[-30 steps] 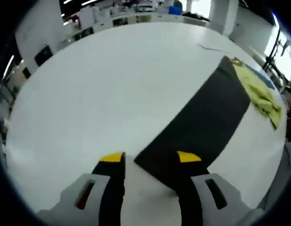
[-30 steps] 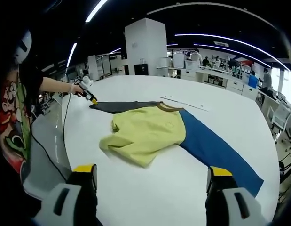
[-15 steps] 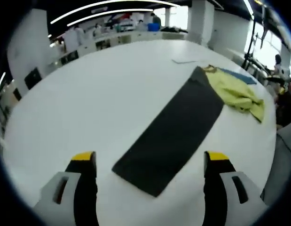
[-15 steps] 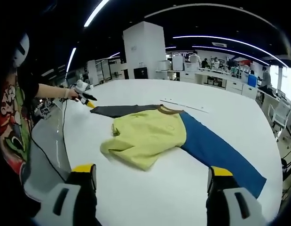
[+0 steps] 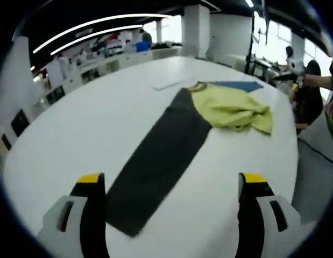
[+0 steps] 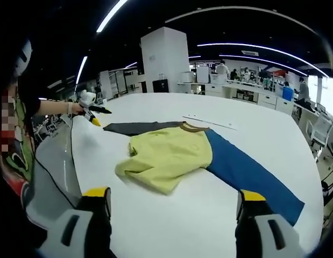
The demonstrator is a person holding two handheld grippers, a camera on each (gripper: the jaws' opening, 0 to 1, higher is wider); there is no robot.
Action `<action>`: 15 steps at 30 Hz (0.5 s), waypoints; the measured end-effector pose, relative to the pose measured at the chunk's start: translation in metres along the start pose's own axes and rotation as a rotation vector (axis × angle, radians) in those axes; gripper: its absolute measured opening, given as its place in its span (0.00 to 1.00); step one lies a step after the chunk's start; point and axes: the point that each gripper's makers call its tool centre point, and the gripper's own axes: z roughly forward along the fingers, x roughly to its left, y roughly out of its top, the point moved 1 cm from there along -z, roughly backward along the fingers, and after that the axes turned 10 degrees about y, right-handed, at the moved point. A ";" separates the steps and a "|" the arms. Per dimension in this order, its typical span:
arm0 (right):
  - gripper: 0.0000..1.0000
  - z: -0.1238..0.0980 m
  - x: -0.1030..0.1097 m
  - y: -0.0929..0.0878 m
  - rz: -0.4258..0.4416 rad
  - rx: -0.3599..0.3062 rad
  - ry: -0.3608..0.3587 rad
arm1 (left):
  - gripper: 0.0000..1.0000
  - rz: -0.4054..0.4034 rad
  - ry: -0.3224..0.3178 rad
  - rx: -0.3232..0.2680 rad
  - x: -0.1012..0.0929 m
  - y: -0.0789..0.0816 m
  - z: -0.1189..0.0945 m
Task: Fold the garment on the visible template until the final outline fits inside the template.
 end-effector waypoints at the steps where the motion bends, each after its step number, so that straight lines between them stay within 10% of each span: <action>1: 0.98 0.000 0.001 -0.001 0.001 -0.002 0.001 | 0.99 0.013 -0.008 -0.015 -0.005 0.004 -0.001; 15: 0.97 -0.018 0.004 -0.003 -0.011 -0.015 -0.029 | 0.98 0.042 -0.108 -0.143 -0.070 0.041 -0.011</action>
